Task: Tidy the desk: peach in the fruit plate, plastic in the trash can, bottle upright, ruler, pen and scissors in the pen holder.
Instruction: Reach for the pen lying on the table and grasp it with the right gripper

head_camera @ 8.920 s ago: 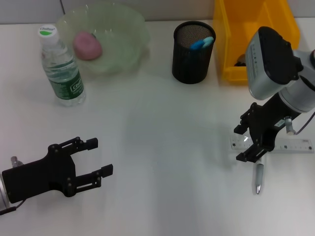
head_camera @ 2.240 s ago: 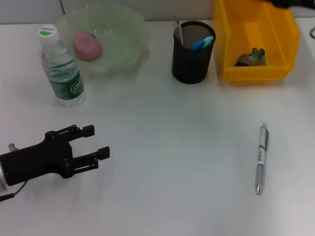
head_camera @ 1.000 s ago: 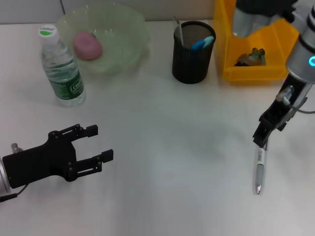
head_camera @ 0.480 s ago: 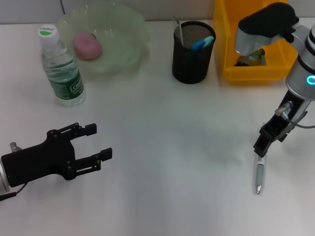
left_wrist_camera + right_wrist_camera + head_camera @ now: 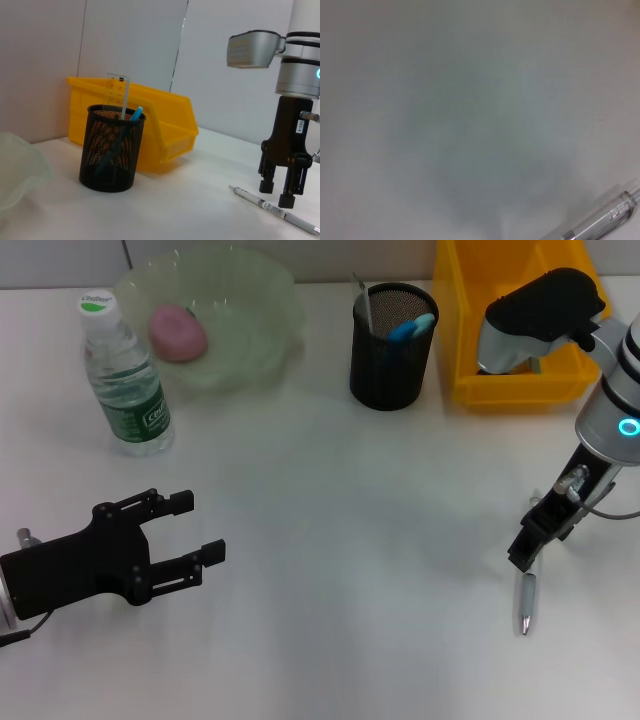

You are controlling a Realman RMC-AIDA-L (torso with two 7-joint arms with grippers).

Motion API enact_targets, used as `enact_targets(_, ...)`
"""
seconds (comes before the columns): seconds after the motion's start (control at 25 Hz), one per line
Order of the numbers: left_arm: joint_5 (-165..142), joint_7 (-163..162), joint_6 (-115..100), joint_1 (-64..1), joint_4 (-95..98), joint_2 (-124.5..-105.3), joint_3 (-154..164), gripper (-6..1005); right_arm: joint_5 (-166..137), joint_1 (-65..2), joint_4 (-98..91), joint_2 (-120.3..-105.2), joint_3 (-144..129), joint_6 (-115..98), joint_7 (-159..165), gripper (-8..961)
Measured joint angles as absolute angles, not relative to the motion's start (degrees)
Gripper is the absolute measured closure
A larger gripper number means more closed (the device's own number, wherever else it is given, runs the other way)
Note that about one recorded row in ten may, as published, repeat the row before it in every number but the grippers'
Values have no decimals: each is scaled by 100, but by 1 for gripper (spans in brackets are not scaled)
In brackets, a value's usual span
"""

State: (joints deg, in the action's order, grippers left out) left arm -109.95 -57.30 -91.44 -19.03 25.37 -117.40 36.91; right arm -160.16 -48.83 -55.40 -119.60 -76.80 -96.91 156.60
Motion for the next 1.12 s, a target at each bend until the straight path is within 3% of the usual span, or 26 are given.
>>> enact_targets(1.12, -11030, -5726, -9264, -1848, 2595, -11716, 3695, 211, -16012, -4667, -5595, -11971, -7967, -9407, 15707, 342)
